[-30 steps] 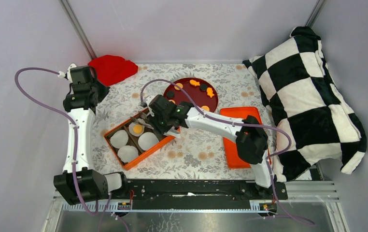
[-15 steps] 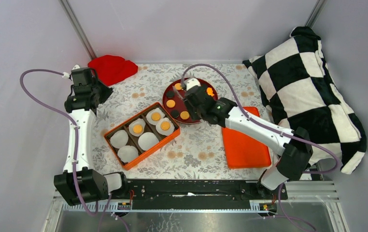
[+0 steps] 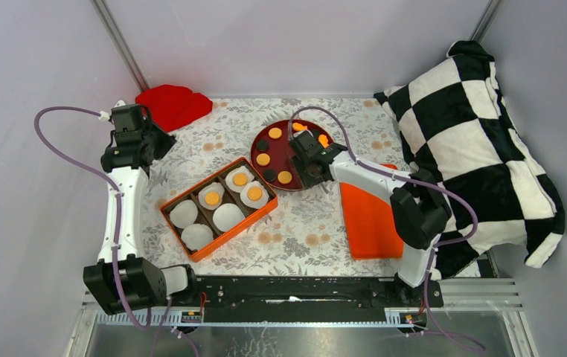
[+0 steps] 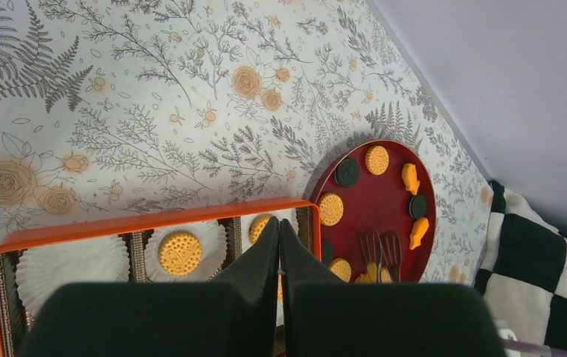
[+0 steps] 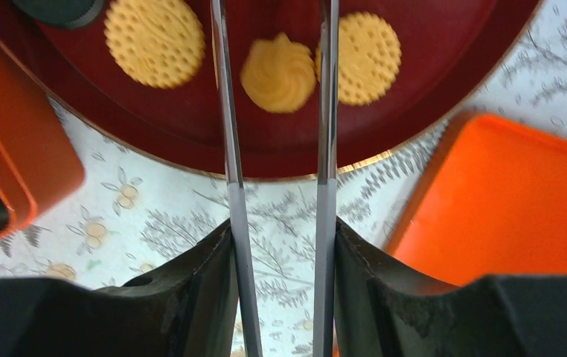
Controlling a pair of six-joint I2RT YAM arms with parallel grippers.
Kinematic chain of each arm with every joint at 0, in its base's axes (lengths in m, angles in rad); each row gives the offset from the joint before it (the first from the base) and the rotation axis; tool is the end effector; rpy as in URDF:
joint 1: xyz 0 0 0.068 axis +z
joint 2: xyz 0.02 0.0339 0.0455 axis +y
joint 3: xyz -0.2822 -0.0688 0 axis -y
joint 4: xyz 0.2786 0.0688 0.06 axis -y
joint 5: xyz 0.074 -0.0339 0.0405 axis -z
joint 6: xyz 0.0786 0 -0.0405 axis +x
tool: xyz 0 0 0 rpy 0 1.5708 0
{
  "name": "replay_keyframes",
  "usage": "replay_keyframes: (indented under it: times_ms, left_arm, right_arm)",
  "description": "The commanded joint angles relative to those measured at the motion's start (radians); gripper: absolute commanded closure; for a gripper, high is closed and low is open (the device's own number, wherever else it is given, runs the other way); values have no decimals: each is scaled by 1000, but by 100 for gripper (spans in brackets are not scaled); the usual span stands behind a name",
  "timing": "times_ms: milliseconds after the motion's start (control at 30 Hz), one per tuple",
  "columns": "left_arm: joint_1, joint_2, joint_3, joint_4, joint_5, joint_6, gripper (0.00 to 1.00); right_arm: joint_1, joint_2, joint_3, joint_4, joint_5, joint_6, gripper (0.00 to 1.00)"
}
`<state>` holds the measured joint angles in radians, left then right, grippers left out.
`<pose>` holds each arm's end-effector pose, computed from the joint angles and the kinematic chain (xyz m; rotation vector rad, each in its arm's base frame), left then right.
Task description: Pack the cookies
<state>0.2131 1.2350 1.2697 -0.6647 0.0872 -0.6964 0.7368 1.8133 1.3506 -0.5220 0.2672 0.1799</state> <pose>0.3205 0.0623 0.3598 -0.9315 2.0175 -0.3644 0.3448 0.2848 0.1920 -0.5902 2.4338 0.0325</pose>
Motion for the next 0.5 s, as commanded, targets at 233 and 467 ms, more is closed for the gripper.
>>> replay_keyframes:
  times_ms: [233, 467]
  left_arm:
    - [2, 14, -15, 47, -3, 15, 99]
    - [3, 16, -16, 47, 2, 18, 99]
  right_arm:
    - [-48, 291, 388, 15, -113, -34, 50]
    - [-100, 466, 609, -30, -169, -32, 50]
